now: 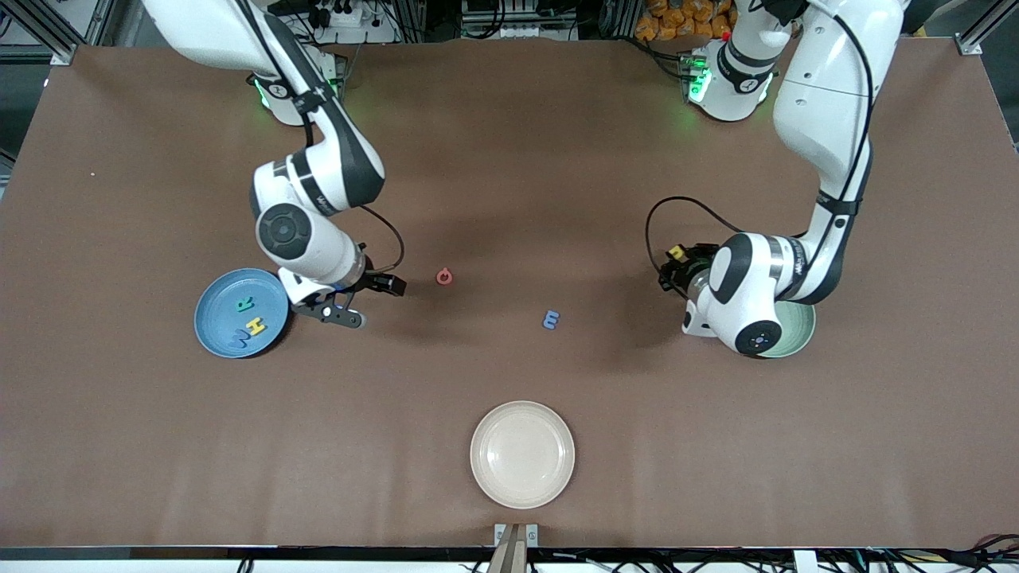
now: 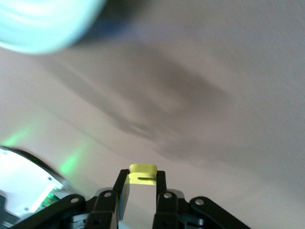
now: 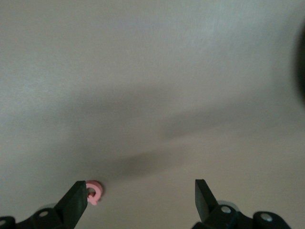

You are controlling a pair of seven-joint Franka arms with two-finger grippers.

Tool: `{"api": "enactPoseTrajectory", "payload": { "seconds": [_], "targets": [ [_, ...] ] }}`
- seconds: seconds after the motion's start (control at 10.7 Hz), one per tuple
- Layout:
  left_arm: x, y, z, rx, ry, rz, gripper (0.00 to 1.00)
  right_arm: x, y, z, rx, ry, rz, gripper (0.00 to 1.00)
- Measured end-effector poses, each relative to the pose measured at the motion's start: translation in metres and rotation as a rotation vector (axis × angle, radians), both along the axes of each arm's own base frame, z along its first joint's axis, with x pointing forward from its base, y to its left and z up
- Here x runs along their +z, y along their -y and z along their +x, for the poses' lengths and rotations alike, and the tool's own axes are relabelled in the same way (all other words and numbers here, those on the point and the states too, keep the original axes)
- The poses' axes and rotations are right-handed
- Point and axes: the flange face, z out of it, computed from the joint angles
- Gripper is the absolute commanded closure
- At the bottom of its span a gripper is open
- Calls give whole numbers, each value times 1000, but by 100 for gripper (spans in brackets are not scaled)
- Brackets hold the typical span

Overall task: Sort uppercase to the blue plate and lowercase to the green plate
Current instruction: 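Carry the y to the green plate while the right gripper reaches pink Q, then release the y onto the green plate while the right gripper grasps the Q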

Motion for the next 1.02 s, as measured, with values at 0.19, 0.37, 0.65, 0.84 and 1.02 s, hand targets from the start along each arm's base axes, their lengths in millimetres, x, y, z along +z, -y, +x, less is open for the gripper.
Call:
{"api": "enactPoseTrajectory", "payload": {
  "seconds": [0.19, 0.37, 0.65, 0.84, 1.02],
  "targets": [
    [10, -15, 1, -63, -2, 40, 91, -22, -25, -19, -70, 6, -15, 0],
    [23, -36, 9, -143, 25, 57, 91, -44, -48, -31, -81, 19, -19, 0],
    [55, -80, 26, -252, 90, 24, 91, -68, -62, -36, -81, 52, -11, 0],
    [64, -97, 46, -305, 213, -14, 91, -78, -75, -43, -60, 66, -6, 0],
    [58, -101, 56, -352, 301, -45, 89, -85, -83, -49, -44, 64, -8, 0]
  ]
}}
